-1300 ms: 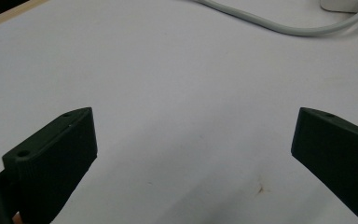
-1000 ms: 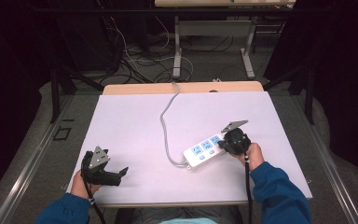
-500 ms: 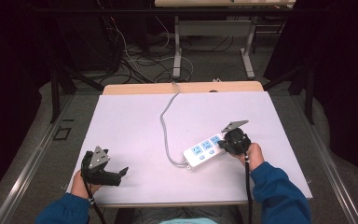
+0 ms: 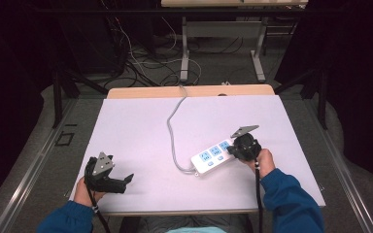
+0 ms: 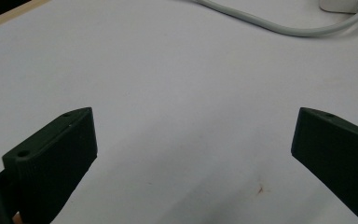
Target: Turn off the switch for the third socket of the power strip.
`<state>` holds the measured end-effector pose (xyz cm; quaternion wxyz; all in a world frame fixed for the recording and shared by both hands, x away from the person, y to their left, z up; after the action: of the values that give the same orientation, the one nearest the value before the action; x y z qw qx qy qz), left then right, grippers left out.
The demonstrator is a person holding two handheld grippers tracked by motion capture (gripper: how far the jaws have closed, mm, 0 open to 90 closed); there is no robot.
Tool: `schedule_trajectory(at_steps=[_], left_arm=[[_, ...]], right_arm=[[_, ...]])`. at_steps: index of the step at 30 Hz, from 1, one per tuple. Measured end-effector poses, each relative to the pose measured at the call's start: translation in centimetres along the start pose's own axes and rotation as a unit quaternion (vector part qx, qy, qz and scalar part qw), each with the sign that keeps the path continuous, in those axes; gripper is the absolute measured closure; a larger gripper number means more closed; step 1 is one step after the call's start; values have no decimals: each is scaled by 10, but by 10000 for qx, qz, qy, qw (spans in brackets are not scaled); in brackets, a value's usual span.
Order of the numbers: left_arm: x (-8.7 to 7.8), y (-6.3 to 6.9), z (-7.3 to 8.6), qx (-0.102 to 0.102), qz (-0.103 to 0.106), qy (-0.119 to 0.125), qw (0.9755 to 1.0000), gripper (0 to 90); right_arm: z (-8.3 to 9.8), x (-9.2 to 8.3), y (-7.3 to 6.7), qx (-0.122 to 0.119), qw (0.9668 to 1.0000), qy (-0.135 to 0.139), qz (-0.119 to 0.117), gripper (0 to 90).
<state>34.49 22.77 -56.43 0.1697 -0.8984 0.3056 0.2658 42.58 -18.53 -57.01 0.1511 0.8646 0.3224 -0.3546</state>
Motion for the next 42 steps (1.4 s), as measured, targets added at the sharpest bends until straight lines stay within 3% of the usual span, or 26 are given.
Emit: schedule_trajectory(at_steps=[27, 30, 35, 42], left_arm=[[-1, 0, 0, -1, -3, -24, 10000, 2], [-1, 0, 0, -1, 0, -24, 10000, 2], [-1, 0, 0, 10, 5, -26, 10000, 1], [-1, 0, 0, 10, 9, -31, 10000, 1]], right_arm=[[-3, -2, -1, -147, 9998, 107, 52, 899], [-5, -6, -3, -135, 9997, 202, 73, 852], [-9, -14, -2, -73, 9990, 437, 111, 666], [-11, -23, -3, -63, 9983, 572, -60, 443]])
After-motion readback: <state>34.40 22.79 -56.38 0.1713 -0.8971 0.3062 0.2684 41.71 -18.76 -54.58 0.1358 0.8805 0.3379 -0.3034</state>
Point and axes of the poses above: each handheld gripper's, and its own axes: x roughly forward along the jaws, z roughly out of its underside, y roughly to its right, the point moved 6 cm from there along x, roughly forward along the jaws, and after that the axes turned 3 degrees about y, right-handed, at the moved point
